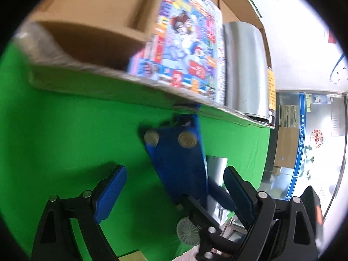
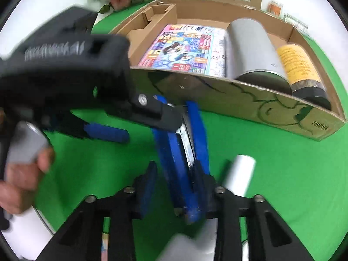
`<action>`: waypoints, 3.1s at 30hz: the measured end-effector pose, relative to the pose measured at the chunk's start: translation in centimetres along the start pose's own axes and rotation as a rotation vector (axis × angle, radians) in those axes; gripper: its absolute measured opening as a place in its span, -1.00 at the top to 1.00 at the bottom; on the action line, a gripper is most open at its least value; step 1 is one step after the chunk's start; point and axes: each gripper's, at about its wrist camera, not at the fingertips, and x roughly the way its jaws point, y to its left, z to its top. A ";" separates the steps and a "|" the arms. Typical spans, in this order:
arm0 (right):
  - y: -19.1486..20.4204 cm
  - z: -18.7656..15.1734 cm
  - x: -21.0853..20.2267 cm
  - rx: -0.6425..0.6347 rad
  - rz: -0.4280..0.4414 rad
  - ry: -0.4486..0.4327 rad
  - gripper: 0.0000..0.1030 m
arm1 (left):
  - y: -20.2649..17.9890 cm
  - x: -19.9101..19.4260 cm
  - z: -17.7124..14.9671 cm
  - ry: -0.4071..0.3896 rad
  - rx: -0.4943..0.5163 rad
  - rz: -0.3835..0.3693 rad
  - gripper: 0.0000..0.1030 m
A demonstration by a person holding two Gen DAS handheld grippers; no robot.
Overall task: Organize rigid objects
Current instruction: 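Grasp the blue stapler with the right tool and lift it, then carry the blue stapler with the right tool and lower it into the box beside the game box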
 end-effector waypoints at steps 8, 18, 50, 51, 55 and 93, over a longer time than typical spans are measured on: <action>-0.5 -1.5 -2.6 0.146 0.079 -0.091 -0.74 | 1.6 0.1 -0.3 0.012 -0.016 -0.011 -0.75; -2.0 -0.8 2.6 0.246 0.020 0.095 0.01 | 0.0 1.6 0.9 0.073 0.057 -0.015 -0.64; -1.6 3.7 -13.7 0.294 0.109 -0.081 0.30 | -13.5 -7.5 -1.4 -0.056 0.294 0.116 -0.02; -1.5 3.8 -15.2 0.290 0.098 -0.095 0.30 | -14.5 -8.5 -1.5 -0.075 0.301 0.104 -0.02; 0.0 6.3 -19.3 0.253 0.069 -0.128 0.30 | -15.4 -11.9 -2.0 -0.129 0.315 0.072 -0.02; -4.1 21.1 -13.5 0.189 0.313 -0.005 0.30 | -15.2 -13.6 7.4 -0.266 0.165 0.262 -0.01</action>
